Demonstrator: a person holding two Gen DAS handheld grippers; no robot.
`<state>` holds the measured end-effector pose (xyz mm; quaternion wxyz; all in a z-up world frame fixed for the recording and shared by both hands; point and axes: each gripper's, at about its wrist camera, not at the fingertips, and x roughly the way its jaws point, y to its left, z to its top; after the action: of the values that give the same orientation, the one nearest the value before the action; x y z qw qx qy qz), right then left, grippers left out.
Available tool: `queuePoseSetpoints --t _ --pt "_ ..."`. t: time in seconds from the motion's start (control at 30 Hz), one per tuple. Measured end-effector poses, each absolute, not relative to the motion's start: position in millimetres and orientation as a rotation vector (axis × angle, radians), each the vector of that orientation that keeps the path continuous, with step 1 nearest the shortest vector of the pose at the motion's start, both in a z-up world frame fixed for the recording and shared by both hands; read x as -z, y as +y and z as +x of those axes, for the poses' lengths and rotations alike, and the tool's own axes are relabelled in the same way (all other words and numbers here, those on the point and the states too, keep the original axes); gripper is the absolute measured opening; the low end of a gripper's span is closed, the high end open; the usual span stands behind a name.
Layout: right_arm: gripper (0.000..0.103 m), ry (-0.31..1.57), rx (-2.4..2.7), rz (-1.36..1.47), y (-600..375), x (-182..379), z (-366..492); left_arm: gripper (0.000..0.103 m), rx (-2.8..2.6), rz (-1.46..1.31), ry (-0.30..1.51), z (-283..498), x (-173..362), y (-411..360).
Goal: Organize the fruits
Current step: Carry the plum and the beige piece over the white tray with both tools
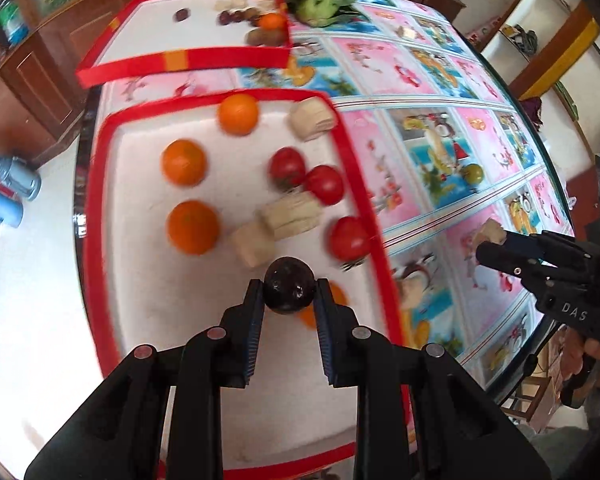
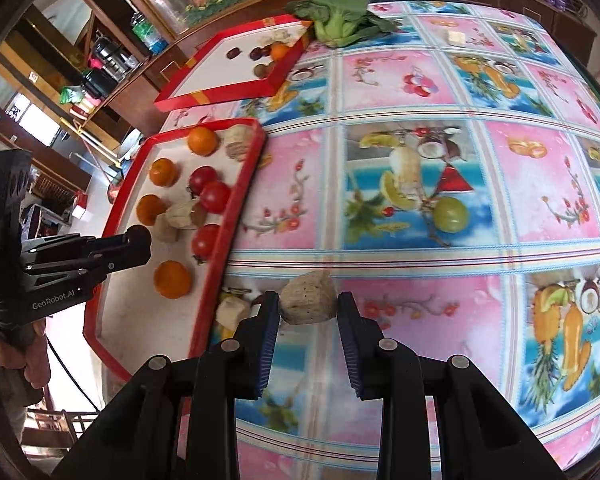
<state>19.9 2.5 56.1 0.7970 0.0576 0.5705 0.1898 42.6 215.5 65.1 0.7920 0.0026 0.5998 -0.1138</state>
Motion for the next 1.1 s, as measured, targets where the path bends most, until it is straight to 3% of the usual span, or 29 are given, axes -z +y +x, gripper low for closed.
queuePoseSetpoints --t 0.5,1.1 --pt "0.030 1.228 -0.525 0.053 82 -63 27 0.023 0.185 -0.096 1.334 35 -45 267" --pt "0.030 1.228 -0.555 -0.075 167 -57 116 0.023 0.198 -0.095 1.360 67 -33 263"
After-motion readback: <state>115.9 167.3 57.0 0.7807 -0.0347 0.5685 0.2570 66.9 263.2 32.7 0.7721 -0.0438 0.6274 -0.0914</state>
